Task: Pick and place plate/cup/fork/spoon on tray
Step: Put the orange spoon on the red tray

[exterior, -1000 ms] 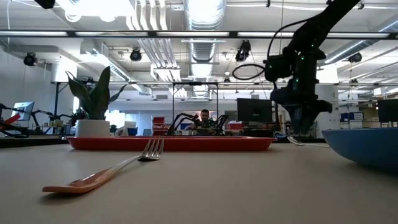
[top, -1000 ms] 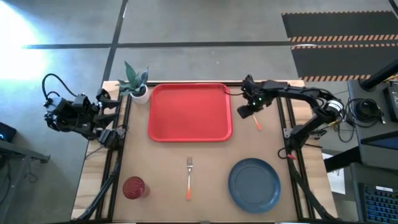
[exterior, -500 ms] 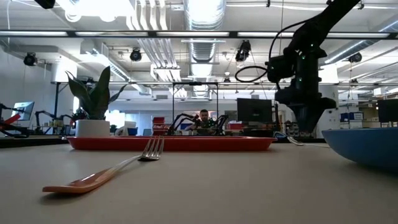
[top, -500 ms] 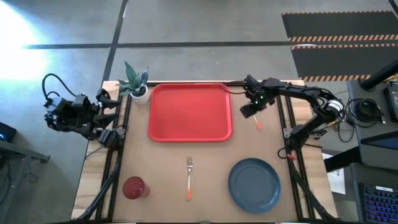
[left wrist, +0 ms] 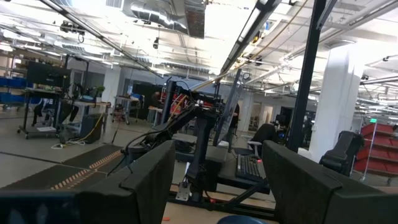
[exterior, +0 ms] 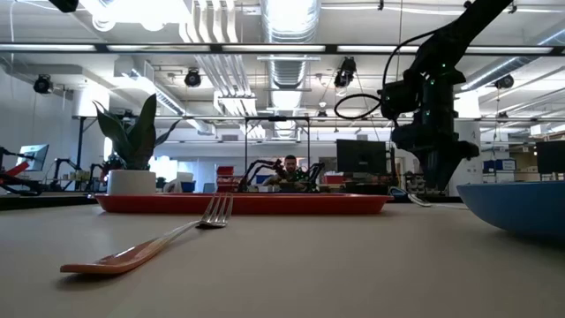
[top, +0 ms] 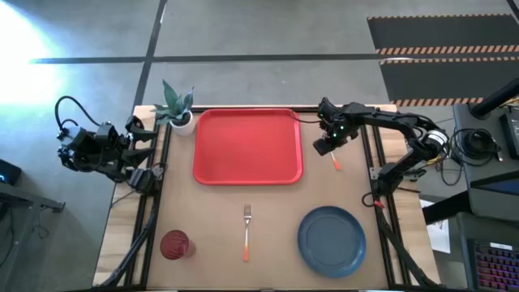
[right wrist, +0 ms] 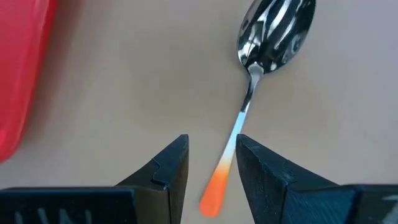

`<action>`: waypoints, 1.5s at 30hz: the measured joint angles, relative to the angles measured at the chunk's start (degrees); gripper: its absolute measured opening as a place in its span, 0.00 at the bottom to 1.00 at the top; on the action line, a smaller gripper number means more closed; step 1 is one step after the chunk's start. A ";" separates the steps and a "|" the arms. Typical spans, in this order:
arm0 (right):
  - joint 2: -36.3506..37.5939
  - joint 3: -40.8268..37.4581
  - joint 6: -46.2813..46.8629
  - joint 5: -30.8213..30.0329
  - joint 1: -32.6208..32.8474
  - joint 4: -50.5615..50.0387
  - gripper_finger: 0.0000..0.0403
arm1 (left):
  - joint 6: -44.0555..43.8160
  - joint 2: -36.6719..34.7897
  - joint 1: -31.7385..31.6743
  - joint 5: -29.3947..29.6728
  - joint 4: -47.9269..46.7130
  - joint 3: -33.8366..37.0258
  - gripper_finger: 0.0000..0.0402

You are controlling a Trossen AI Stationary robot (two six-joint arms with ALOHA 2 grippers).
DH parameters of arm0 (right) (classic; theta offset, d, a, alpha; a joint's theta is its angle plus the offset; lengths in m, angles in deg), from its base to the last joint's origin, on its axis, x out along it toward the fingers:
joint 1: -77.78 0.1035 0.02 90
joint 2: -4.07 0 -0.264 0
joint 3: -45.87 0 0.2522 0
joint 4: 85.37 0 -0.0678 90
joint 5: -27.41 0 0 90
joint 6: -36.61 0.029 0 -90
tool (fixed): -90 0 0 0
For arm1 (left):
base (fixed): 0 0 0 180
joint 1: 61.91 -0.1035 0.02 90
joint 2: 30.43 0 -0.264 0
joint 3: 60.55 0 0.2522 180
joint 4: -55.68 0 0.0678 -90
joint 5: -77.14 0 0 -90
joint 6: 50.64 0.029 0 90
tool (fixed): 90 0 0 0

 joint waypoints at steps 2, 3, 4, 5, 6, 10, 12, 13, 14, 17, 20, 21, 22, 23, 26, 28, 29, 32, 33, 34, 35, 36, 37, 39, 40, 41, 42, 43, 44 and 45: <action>-0.02 -0.61 0.36 0.06 -0.27 -0.09 0.31 | 0.00 0.00 0.00 0.00 -0.02 -0.02 0.56; -0.02 -1.00 0.50 0.07 -0.40 0.01 0.31 | 0.00 0.00 0.00 -0.02 -0.02 -0.01 0.56; -0.02 -1.47 0.48 0.08 -0.57 0.00 0.31 | 0.00 0.00 0.01 -0.02 0.00 0.00 0.56; -0.02 -2.00 0.48 0.09 -0.71 0.06 0.31 | 0.00 0.00 0.01 -0.02 -0.01 0.00 0.56; -0.02 -2.60 0.48 0.09 -0.94 0.09 0.31 | 0.00 0.00 0.02 -0.02 -0.02 0.03 0.56; -0.04 -4.75 0.27 1.00 -1.39 1.08 0.31 | -0.02 0.00 0.00 -0.02 -0.01 0.33 0.56; -0.04 -5.47 0.08 1.09 -1.39 2.41 0.31 | -0.07 0.00 0.00 -0.26 -0.01 0.67 0.56; -0.06 -5.70 0.13 1.11 -1.39 3.20 0.31 | -0.11 0.02 0.00 -0.29 -0.01 0.83 0.56; -0.05 -5.84 0.31 1.15 -1.40 4.07 0.31 | -0.14 0.02 0.00 -0.31 -0.02 0.95 0.56; -0.07 -5.95 0.52 1.63 -1.39 6.70 0.31 | -1.60 0.02 0.02 -0.30 -0.02 1.15 0.56; -0.10 -5.95 0.48 2.62 -1.50 8.59 0.31 | -2.91 0.02 0.00 -0.26 -0.02 1.29 0.56; -0.23 -5.95 0.48 2.78 -1.53 8.90 0.31 | -2.92 0.02 0.02 -0.26 -0.02 1.29 0.56; -0.52 -5.95 0.50 2.84 -1.53 9.05 0.31 | -2.91 0.02 0.02 -0.26 -0.02 1.29 0.56; -0.94 -5.95 0.48 2.86 -1.53 9.07 0.31 | -2.91 0.02 0.01 -0.26 -0.01 1.29 0.56; -2.83 -5.79 -0.31 3.02 -1.53 8.98 0.31 | -2.92 0.02 0.00 -0.23 0.00 1.29 0.56; -3.85 -5.68 -0.80 3.13 -1.61 8.94 0.31 | -2.93 0.02 0.01 -0.22 -0.01 1.29 0.56; -4.15 -5.56 -0.98 3.07 -1.60 8.82 0.31 | -2.92 0.02 0.01 -0.21 -0.02 1.29 0.56; -4.31 -4.26 -1.48 2.88 -1.50 7.62 0.31 | -2.91 0.02 0.01 -0.20 0.00 1.25 0.56; -4.25 -3.59 -1.66 2.77 -1.50 6.92 0.31 | -2.91 0.02 0.00 -0.19 0.00 1.25 0.56; -4.12 -2.69 -2.07 2.40 -1.50 6.76 0.31 | -2.91 0.02 0.02 -0.15 0.02 1.25 0.56; -3.86 -1.57 -2.32 2.35 -1.50 6.68 0.31 | -2.91 0.02 0.01 -0.15 0.01 1.25 0.56; -3.52 -0.39 -2.65 2.28 -1.50 6.45 0.31 | -2.91 0.02 0.00 -0.15 0.00 1.25 0.56; -3.23 0.72 -2.97 2.01 -1.50 5.89 0.31 | -2.91 0.02 0.02 -0.12 0.00 1.25 0.56; -3.26 2.46 -3.20 1.43 -1.50 4.53 0.31 | -2.89 0.02 0.02 0.13 0.02 1.30 0.56; -3.42 3.20 -3.36 1.08 -1.51 3.93 0.31 | -2.90 0.02 0.01 0.16 0.02 1.34 0.56; -3.52 3.84 -3.56 1.02 -1.51 3.43 0.31 | -2.89 0.02 0.02 0.16 0.01 1.36 0.56; -3.54 4.42 -3.56 1.02 -1.53 2.82 0.31 | -2.90 0.02 0.02 0.15 0.01 1.36 0.56; -3.54 4.78 -3.56 1.02 -1.59 2.19 0.31 | -2.89 0.02 0.02 0.15 0.02 1.36 0.56; -3.54 4.82 -3.65 1.02 -1.63 1.44 0.31 | -2.89 0.02 0.02 0.15 0.02 1.36 0.56; -3.63 4.71 -3.92 0.65 -1.63 0.36 0.31 | -2.89 0.02 0.00 0.15 0.02 1.36 0.56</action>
